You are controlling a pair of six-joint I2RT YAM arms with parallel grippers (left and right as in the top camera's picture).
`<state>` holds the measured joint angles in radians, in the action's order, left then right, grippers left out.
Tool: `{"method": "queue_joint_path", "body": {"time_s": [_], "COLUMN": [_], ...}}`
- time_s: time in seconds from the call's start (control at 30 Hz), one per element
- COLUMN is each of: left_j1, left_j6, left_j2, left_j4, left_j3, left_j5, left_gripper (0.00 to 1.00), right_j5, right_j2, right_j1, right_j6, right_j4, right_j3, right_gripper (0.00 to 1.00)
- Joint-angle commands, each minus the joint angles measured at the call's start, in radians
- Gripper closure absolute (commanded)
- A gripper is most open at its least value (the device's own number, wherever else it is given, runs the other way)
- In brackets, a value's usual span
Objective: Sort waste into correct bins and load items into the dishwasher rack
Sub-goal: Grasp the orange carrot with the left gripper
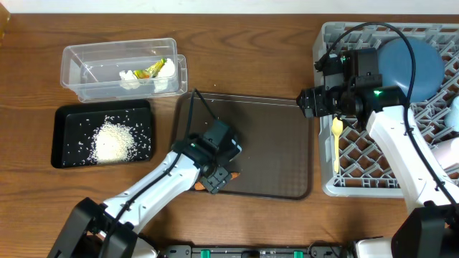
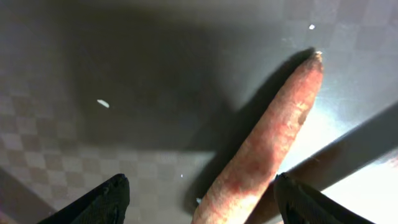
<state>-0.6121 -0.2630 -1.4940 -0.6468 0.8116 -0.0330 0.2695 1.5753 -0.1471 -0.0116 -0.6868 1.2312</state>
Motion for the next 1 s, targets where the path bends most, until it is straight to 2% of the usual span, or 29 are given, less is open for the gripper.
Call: {"method": "queue_joint_path", "body": {"time_s": [0.0,0.27,0.4,0.67,0.83,0.97], "left_j1": [-0.002,-0.002,-0.002,-0.002,-0.002,-0.002], "left_j6": [-0.001,0.006,0.006,0.006,0.006,0.006], "left_j2": [-0.002,-0.002,-0.006,-0.085,-0.111,-0.111], "left_j4": [0.014,0.029,0.067,0.084,0.112,0.156], "left_j3": [-0.035,-0.052,-0.072,-0.086,-0.086,-0.086], "left_j5": [0.016,0.012,-0.054,-0.057,-0.056,-0.056], "left_gripper": [0.24,0.24,0.25,0.27,0.38,0.52], "right_j5": [-0.004,-0.004,-0.004,-0.004,-0.004,-0.004], "right_j2": [0.007,0.007,0.007,0.007,0.007,0.007], "right_j1": [-0.005,-0.005,-0.005,-0.005,-0.005,-0.005], "right_j6": [-0.012,-0.012,-0.012,-0.012,-0.012,-0.012], "right_j4": [0.002,0.002,0.003,0.002,0.002,0.002], "right_j3": [0.008,0.008,0.008,0.008,0.008,0.008], "right_gripper": [0.2,0.2,0.19,0.19,0.19,0.19]}}
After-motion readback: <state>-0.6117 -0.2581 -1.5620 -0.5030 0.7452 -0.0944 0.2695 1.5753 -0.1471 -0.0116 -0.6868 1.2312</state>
